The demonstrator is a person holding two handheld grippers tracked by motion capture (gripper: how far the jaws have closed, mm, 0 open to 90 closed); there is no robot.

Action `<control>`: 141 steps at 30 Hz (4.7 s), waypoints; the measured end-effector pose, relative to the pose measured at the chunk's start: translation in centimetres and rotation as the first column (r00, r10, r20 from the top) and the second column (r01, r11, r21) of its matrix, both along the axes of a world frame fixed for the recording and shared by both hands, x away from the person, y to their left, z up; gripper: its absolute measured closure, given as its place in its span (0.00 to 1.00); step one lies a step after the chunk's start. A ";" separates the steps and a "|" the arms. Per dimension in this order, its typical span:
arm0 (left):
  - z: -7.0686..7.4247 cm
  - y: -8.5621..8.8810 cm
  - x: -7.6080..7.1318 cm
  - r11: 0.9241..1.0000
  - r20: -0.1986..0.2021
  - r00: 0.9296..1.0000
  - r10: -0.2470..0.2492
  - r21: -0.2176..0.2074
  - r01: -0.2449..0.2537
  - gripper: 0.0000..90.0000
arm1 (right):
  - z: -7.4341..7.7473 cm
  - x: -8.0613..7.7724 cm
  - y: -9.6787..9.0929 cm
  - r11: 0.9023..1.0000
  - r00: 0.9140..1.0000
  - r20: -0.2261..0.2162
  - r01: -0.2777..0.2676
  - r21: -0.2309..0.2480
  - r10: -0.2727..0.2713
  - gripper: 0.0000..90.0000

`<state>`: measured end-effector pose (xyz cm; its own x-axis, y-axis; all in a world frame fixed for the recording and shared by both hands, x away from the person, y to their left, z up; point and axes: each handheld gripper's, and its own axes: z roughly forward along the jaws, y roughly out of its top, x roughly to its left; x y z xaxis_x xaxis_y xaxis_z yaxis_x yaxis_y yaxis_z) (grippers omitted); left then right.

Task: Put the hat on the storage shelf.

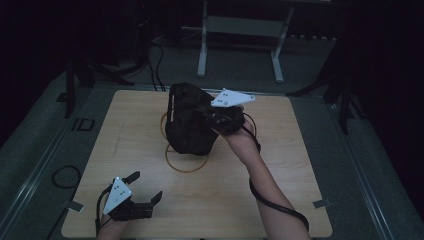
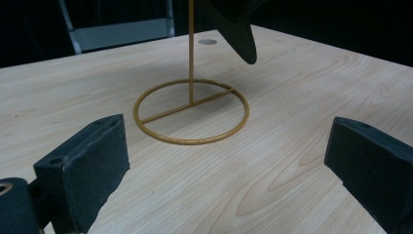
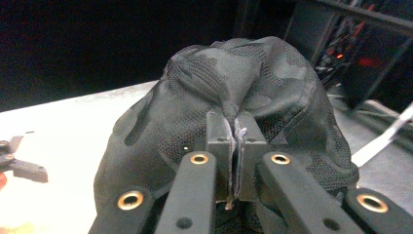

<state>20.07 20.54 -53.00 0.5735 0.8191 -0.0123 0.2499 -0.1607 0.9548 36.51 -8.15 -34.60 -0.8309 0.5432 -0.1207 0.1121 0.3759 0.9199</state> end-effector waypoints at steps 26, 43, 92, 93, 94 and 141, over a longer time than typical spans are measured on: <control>-0.2 -0.4 -0.1 1.000 -0.006 1.000 -0.019 -0.003 0.019 0.03 | -1.0 -0.2 1.4 1.000 1.000 -0.012 0.002 -0.026 -0.003 0.54; -0.2 -0.5 0.0 1.000 -0.013 1.000 -0.026 -0.007 0.026 0.03 | -1.1 -0.5 -0.8 1.000 0.998 -0.051 -0.021 -0.009 0.020 0.37; -0.9 -1.2 0.1 0.998 -0.038 0.998 -0.059 0.021 0.060 0.03 | -11.9 -4.6 -7.1 0.994 0.986 -0.132 -0.103 -0.023 0.099 0.16; -1.0 -1.2 0.1 0.998 -0.043 0.997 -0.059 0.022 0.060 0.03 | -12.5 -4.8 -7.2 0.994 0.985 -0.136 -0.109 -0.028 0.104 0.16; -1.0 -1.2 0.1 0.998 -0.043 0.997 -0.059 0.022 0.060 0.03 | -12.5 -4.8 -7.2 0.994 0.985 -0.136 -0.109 -0.028 0.104 0.16; -2.0 -1.2 0.7 0.996 -0.099 0.991 -0.088 0.019 0.090 0.03 | -19.5 -7.4 -14.4 0.998 0.973 -0.227 -0.053 -0.037 0.043 0.16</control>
<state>20.78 19.30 -55.01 0.6408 0.7658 -0.0537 0.3263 -0.2084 0.9220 29.09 -22.57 -54.14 -0.8641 0.5007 0.0513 0.2963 0.4238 0.8559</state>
